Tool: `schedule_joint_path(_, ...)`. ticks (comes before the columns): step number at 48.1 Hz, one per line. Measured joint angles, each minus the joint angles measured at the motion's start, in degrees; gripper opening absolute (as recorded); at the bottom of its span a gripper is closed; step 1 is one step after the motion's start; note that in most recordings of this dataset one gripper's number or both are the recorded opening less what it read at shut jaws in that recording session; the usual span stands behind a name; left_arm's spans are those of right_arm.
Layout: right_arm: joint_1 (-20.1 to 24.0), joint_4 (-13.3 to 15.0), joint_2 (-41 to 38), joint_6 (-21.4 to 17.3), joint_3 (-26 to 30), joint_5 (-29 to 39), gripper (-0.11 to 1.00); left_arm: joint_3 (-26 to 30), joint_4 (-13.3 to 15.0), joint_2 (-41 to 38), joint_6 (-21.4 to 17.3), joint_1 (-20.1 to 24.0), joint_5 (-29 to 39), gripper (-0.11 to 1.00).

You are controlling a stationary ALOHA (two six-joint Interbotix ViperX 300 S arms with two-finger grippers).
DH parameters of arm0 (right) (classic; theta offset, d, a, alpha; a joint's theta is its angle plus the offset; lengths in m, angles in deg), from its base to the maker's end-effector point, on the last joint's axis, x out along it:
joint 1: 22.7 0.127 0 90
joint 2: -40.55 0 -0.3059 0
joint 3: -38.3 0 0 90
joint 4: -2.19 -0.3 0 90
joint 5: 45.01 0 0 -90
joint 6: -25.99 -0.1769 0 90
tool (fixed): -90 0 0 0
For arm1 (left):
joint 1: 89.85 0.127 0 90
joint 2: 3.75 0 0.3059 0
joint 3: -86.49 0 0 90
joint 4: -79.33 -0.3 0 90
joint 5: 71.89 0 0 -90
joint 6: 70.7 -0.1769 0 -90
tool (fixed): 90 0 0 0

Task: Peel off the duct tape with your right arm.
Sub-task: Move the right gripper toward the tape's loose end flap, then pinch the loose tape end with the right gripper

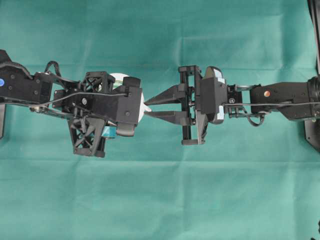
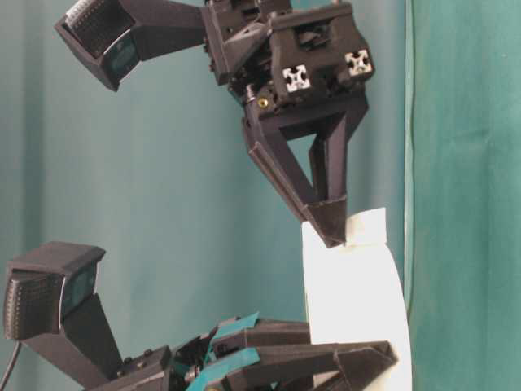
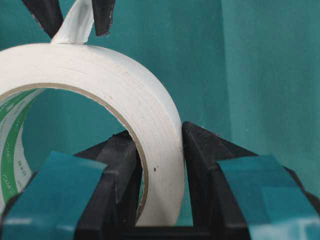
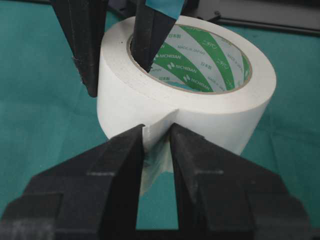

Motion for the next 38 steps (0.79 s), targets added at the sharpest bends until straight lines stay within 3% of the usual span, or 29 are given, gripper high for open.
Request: schedule_joint_path(38, -0.4, 0.0, 0.1, 0.0, -1.3, -0.1, -0.09, -0.1, 0.1, 0.0, 0.1, -0.6, -0.1, 0.22)
